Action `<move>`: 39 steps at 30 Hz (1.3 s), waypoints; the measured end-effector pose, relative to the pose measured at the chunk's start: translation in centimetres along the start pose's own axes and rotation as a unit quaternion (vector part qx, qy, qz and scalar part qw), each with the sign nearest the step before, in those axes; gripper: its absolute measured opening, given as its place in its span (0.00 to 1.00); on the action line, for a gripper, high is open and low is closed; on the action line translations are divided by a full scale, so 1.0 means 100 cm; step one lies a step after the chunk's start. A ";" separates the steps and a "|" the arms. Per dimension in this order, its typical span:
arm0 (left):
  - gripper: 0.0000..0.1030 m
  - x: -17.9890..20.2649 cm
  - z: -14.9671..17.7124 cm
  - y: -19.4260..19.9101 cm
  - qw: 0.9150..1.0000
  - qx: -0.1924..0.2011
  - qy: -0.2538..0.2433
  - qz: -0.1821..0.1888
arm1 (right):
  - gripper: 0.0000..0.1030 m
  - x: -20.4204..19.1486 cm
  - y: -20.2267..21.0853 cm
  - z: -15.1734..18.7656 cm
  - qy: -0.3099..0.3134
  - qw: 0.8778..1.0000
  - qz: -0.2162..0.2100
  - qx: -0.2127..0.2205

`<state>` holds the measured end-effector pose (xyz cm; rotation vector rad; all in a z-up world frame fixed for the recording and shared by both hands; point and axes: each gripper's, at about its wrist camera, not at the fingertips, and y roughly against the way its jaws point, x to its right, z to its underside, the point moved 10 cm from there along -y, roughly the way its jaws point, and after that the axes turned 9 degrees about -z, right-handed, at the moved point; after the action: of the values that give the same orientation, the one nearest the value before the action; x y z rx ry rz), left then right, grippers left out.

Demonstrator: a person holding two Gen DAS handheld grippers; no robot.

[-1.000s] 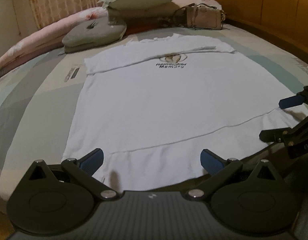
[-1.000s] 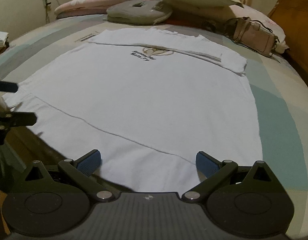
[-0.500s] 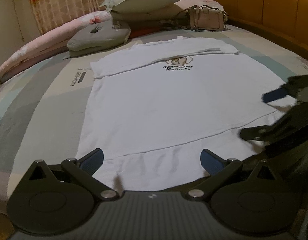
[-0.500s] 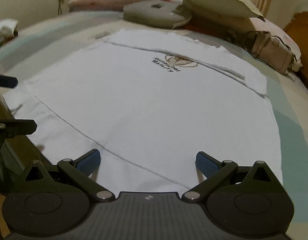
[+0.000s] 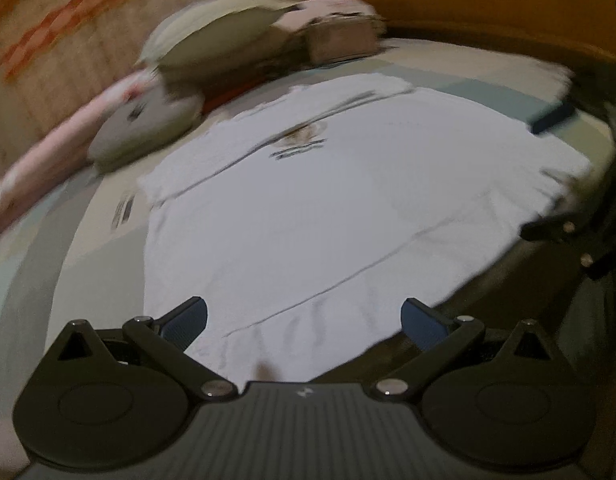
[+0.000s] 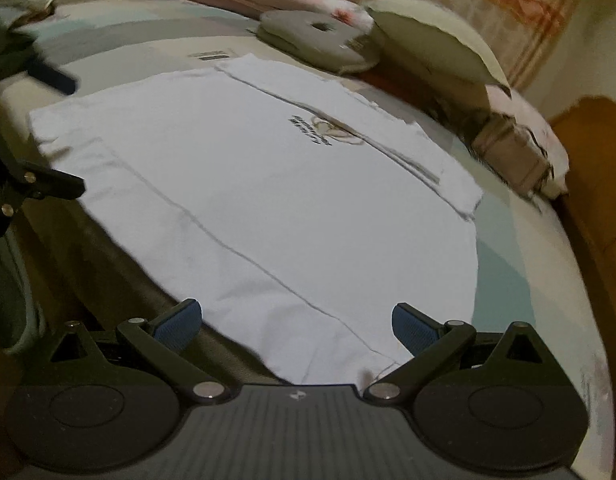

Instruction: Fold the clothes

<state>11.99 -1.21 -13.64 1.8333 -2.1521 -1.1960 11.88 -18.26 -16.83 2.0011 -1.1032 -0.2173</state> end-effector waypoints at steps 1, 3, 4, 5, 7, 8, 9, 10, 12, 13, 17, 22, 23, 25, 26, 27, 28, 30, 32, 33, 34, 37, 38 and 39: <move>0.99 0.004 -0.001 0.001 1.000 0.004 -0.018 0.000 | 1.00 -0.004 0.000 0.000 0.006 1.000 -0.004 0.001; 0.99 0.011 -0.001 0.004 0.999 0.009 -0.052 -0.001 | 1.00 -0.011 -0.003 -0.002 0.017 1.000 -0.013 0.001; 0.99 0.014 -0.001 0.005 0.998 0.012 -0.065 -0.001 | 1.00 -0.015 -0.005 -0.003 0.023 1.000 -0.015 0.002; 0.99 0.017 -0.002 0.007 0.997 0.017 -0.077 0.000 | 1.00 -0.020 -0.007 -0.004 0.030 0.999 -0.017 0.004; 0.99 0.024 -0.003 0.009 0.995 0.026 -0.097 0.001 | 1.00 -0.030 -0.009 -0.010 0.047 0.999 -0.018 0.009; 0.99 0.026 -0.003 0.009 0.994 0.028 -0.105 -0.001 | 1.00 -0.036 -0.009 -0.013 0.057 0.998 -0.019 0.012; 0.99 0.028 -0.003 0.009 0.993 0.029 -0.113 -0.003 | 1.00 -0.041 -0.010 -0.016 0.068 0.997 -0.019 0.016; 0.99 0.029 -0.003 0.008 0.992 0.030 -0.119 -0.007 | 1.00 -0.047 -0.011 -0.019 0.078 0.997 -0.020 0.020; 0.99 0.030 -0.002 0.007 0.992 0.029 -0.124 -0.010 | 1.00 -0.056 -0.015 -0.024 0.097 0.995 -0.018 0.027; 0.99 0.030 -0.002 0.006 0.992 0.027 -0.125 -0.009 | 1.00 -0.062 -0.015 -0.026 0.106 0.994 -0.016 0.031; 0.99 0.029 -0.001 0.006 0.992 0.028 -0.126 -0.012 | 1.00 -0.071 -0.019 -0.035 0.134 0.990 0.004 0.049; 0.99 0.027 -0.001 0.003 0.992 0.028 -0.120 -0.009 | 1.00 -0.070 -0.024 -0.040 0.165 0.985 0.037 0.043; 0.99 0.027 0.000 0.002 0.992 0.028 -0.120 -0.007 | 1.00 -0.068 -0.024 -0.041 0.169 0.984 0.043 0.042; 0.99 0.028 0.001 0.000 0.992 0.027 -0.121 -0.005 | 1.00 -0.065 -0.024 -0.042 0.176 0.982 0.054 0.039; 0.99 0.029 0.002 -0.002 0.992 0.027 -0.122 -0.004 | 1.00 -0.063 -0.024 -0.043 0.181 0.981 0.064 0.039; 0.99 0.030 0.003 -0.004 0.992 0.026 -0.123 -0.001 | 1.00 -0.061 -0.023 -0.045 0.182 0.980 0.070 0.043; 0.99 0.031 0.003 -0.007 0.992 0.026 -0.121 0.003 | 1.00 -0.059 -0.021 -0.047 0.180 0.980 0.074 0.048; 0.99 0.030 0.003 -0.015 0.993 0.021 -0.112 0.009 | 1.00 -0.055 -0.018 -0.051 0.170 0.981 0.079 0.055; 0.99 0.025 0.000 -0.020 0.995 0.019 -0.100 0.005 | 1.00 -0.052 -0.014 -0.055 0.165 0.981 0.086 0.062; 0.99 0.022 -0.002 -0.022 0.995 0.020 -0.095 0.004 | 1.00 -0.051 -0.013 -0.056 0.164 0.981 0.087 0.063; 0.99 0.019 -0.004 -0.023 0.996 0.021 -0.090 0.003 | 1.00 -0.050 -0.012 -0.056 0.163 0.981 0.088 0.065; 0.99 0.008 -0.011 -0.026 0.997 0.024 -0.075 -0.002 | 1.00 -0.048 -0.012 -0.055 0.158 0.982 0.086 0.064; 0.99 0.005 -0.014 -0.026 0.997 0.025 -0.070 -0.003 | 1.00 -0.048 -0.012 -0.055 0.157 0.982 0.083 0.064; 0.99 0.002 -0.016 -0.027 0.998 0.025 -0.065 -0.002 | 1.00 -0.049 -0.012 -0.054 0.157 0.982 0.078 0.065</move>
<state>14.92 -2.13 -14.16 1.8282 -2.2673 -1.3081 12.33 -11.03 -15.27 1.9661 -1.0840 0.2510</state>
